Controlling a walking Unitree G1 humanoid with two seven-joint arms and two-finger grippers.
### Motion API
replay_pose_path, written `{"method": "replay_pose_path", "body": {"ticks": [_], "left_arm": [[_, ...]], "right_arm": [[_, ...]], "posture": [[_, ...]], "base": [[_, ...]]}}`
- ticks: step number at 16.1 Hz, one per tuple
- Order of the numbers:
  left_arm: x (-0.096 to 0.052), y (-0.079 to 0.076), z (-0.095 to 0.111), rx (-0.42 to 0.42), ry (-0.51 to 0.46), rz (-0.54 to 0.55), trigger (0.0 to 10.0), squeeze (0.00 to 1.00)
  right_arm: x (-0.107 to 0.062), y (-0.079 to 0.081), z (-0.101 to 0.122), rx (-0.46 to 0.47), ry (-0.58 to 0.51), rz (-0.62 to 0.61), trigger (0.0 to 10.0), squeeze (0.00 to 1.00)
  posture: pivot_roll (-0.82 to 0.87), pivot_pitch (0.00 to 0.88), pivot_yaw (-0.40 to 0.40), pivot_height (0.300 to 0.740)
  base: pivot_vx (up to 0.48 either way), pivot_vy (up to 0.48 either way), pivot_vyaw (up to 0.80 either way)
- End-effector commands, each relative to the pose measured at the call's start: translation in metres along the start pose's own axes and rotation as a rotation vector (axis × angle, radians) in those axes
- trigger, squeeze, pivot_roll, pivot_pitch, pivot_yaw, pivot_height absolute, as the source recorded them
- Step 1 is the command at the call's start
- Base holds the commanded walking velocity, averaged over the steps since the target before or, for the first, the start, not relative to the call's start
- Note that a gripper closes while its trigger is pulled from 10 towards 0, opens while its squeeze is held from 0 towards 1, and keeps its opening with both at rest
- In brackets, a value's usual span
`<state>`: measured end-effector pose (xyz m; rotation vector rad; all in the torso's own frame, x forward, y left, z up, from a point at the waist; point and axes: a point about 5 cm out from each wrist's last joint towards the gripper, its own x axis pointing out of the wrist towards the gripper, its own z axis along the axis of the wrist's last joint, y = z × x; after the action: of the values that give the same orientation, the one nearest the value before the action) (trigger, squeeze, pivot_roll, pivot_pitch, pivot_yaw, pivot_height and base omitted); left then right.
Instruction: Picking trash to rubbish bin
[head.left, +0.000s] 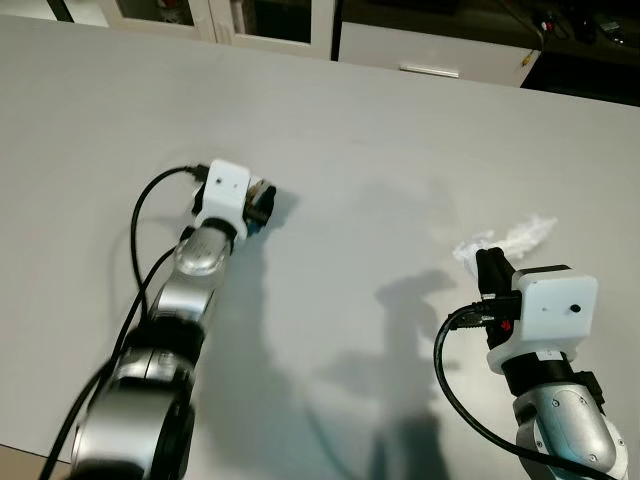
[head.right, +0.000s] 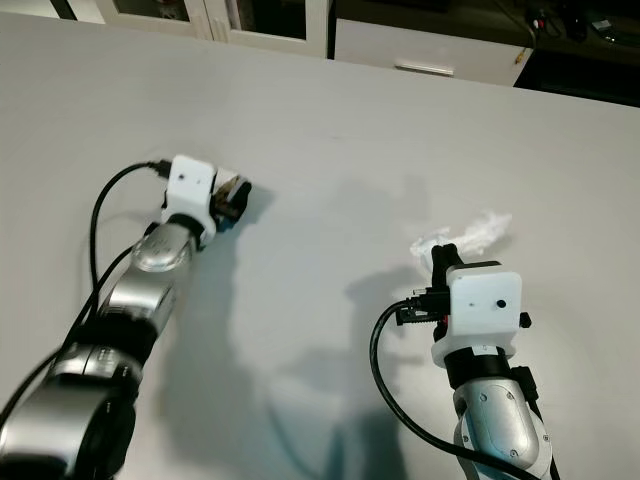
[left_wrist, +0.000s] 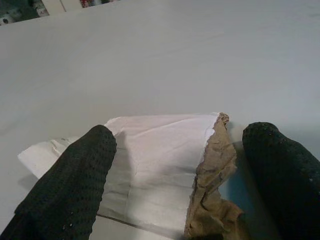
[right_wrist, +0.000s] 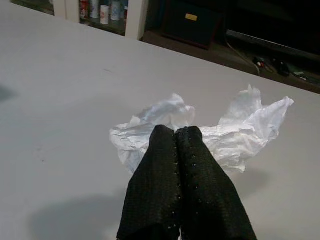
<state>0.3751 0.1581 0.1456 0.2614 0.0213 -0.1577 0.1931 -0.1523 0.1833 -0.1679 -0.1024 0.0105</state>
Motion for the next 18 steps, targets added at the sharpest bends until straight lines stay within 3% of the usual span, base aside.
{"method": "replay_pose_path", "body": {"ticks": [1, 7, 12, 15, 18], "left_arm": [[-0.033, -0.009, -0.078, -0.010, 0.366, -0.053, 10.0, 0.00], [-0.076, -0.014, -0.054, -0.065, 0.289, -0.142, 10.0, 0.00], [-0.108, -0.013, -0.045, -0.076, 0.334, -0.169, 10.0, 0.00], [-0.109, -0.015, -0.028, -0.027, 0.293, -0.203, 10.0, 0.00], [-0.097, -0.025, 0.000, 0.027, 0.191, -0.245, 10.0, 0.00]], "right_arm": [[0.000, -0.002, -0.002, 0.003, 0.006, 0.006, 10.0, 0.00], [0.006, -0.001, -0.006, 0.007, 0.005, 0.039, 10.0, 0.00], [0.014, -0.002, -0.008, 0.003, -0.006, 0.063, 10.0, 0.00], [0.019, -0.001, -0.009, 0.002, -0.017, 0.078, 10.0, 0.00], [0.027, -0.002, -0.007, -0.005, -0.041, 0.081, 10.0, 0.00]], "posture": [[0.02, 0.288, -0.040, 0.740], [0.09, 0.292, -0.054, 0.740], [0.13, 0.277, -0.060, 0.740], [0.15, 0.257, -0.059, 0.740], [0.16, 0.227, -0.058, 0.740]], "base": [[0.000, 0.000, 0.00], [0.000, 0.000, 0.00], [0.000, 0.000, 0.00], [0.000, 0.000, 0.00], [0.000, 0.000, 0.00]]}}
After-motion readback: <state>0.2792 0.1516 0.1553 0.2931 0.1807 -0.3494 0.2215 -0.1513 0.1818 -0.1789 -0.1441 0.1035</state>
